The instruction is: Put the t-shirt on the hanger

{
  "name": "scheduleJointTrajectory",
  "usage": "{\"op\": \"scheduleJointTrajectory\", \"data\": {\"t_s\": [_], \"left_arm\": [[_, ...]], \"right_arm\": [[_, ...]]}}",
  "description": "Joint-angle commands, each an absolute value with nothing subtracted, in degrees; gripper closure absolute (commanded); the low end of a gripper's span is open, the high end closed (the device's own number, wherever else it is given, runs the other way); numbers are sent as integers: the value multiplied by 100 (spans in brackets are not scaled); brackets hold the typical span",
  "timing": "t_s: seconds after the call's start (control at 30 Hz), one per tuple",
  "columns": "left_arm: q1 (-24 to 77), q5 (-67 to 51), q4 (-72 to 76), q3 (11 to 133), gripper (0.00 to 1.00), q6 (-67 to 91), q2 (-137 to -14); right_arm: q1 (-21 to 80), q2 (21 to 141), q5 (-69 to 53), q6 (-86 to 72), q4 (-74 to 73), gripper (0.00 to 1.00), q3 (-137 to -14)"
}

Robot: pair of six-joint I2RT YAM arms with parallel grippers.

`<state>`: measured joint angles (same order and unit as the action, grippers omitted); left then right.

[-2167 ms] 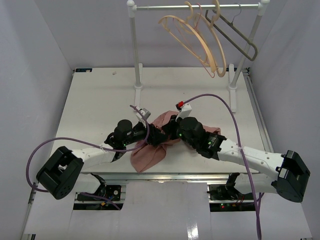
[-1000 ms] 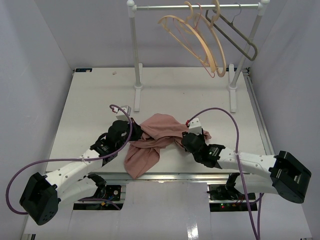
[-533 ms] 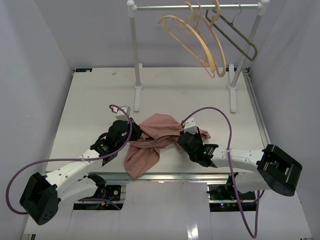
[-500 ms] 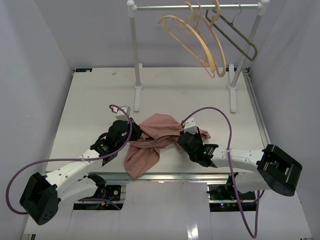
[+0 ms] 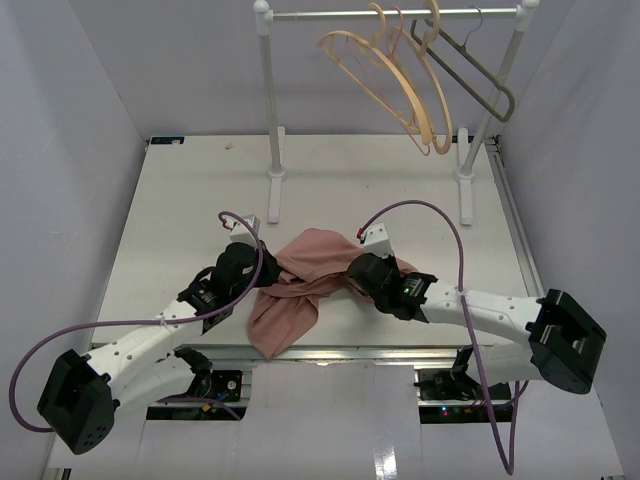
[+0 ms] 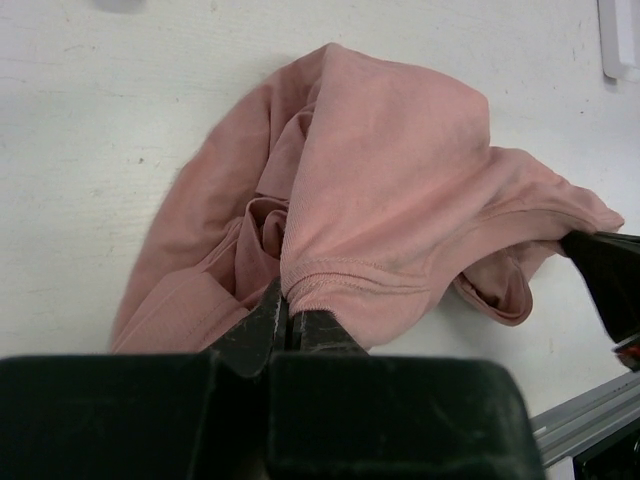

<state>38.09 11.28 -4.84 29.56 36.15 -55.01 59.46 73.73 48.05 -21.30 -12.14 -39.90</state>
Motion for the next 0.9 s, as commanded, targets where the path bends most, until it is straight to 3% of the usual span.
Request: {"op": "scheduleJointTrajectory", "data": {"t_s": [0.0, 0.07, 0.1, 0.17, 0.23, 0.3, 0.4, 0.6, 0.87], "left_arm": [[3788, 1274, -1087, 2841, 100, 3777, -4841], [3788, 1238, -1075, 2810, 99, 3794, -4791], [3786, 1218, -1055, 2834, 93, 3779, -4887], [3760, 1174, -1011, 2993, 68, 3716, -5314], [3629, 1127, -1084, 3415, 35, 3609, -5827], [3531, 1150, -1197, 3700, 20, 3554, -6421], [3446, 1192, -1234, 4053, 15, 3406, -6680], [3445, 111, -443, 4149, 15, 2654, -6464], [3454, -335, -223, 4631, 15, 2115, -6634]], "right_arm": [[6187, 6783, 4260, -2918, -3321, 92, -4778], [6180, 6575, 3770, -2601, -3251, 92, -4904], [6146, 6540, 3584, -2393, -3248, 92, -5018], [5987, 6622, 3287, -1915, -3317, 92, -5399], [5723, 6822, 2552, -1550, -3433, 92, -6044], [5161, 7109, 1418, -1192, -3428, 92, -6370], [4250, 7503, 288, -868, -3368, 92, -6705], [3270, 8246, -971, -564, -3168, 92, -6777], [2908, 8616, -1448, -980, -2462, 92, -6553]]}}
